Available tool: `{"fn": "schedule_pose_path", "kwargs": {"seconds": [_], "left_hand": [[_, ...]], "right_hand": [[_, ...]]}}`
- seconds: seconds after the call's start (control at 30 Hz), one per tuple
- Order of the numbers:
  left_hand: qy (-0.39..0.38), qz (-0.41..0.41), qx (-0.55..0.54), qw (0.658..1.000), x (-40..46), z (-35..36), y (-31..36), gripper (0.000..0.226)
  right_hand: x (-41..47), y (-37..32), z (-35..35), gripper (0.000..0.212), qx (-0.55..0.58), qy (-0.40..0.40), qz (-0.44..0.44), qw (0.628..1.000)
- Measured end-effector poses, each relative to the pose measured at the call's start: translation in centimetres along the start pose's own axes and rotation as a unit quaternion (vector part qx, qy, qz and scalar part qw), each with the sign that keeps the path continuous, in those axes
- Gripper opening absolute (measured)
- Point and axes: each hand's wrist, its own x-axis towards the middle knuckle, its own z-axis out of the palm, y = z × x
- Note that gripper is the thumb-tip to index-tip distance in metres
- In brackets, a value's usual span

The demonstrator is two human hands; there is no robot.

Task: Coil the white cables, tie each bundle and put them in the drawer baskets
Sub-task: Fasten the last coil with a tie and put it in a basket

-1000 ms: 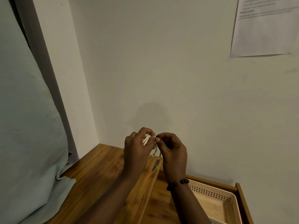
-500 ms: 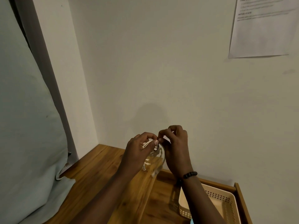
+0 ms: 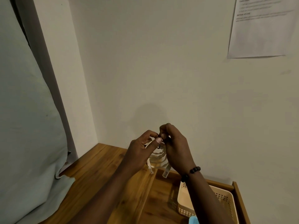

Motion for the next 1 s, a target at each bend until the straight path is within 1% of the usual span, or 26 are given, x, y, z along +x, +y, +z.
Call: {"fn": "schedule_pose_path", "kwargs": {"seconds": [0.1,0.2,0.33,0.4,0.47,0.6,0.73,0.9,1.0], "left_hand": [[-0.007,0.002,0.001,1.0,-0.3,0.0,0.2,0.021],[-0.014,0.012,-0.009,1.0,-0.5,0.0,0.1,0.021],[-0.031,0.006,-0.01,0.999,-0.5,-0.1,0.3,0.016],[-0.037,0.004,-0.016,0.999,-0.4,-0.2,0.7,0.013],[-0.028,0.003,-0.043,0.999,-0.4,-0.3,1.2,0.016],[-0.008,-0.004,-0.077,0.997,-0.7,-0.1,1.5,0.018],[0.001,-0.012,-0.096,0.995,-1.3,0.3,1.4,0.019],[-0.018,0.007,-0.074,0.997,-1.2,0.3,1.6,0.011],[-0.036,0.016,-0.067,0.997,-1.2,0.1,1.3,0.017]], "right_hand": [[-0.3,-0.6,-0.2,0.028,0.036,-0.015,0.027,0.999],[-0.5,-0.8,-0.2,0.029,0.032,-0.022,0.042,0.998],[-1.1,-0.9,0.3,0.031,0.032,0.014,0.028,0.999],[-1.5,-1.0,0.5,0.04,0.014,0.042,0.004,0.999],[-1.4,-1.2,0.5,0.045,-0.011,0.062,-0.017,0.998],[-1.2,-0.9,0.3,0.033,-0.061,0.072,-0.046,0.994],[-1.6,-0.3,0.2,0.035,-0.082,0.08,-0.029,0.993],[-2.4,-0.1,0.1,0.035,-0.007,0.089,-0.011,0.996],[-2.7,-0.6,0.1,0.041,0.008,0.087,-0.015,0.996]]}}
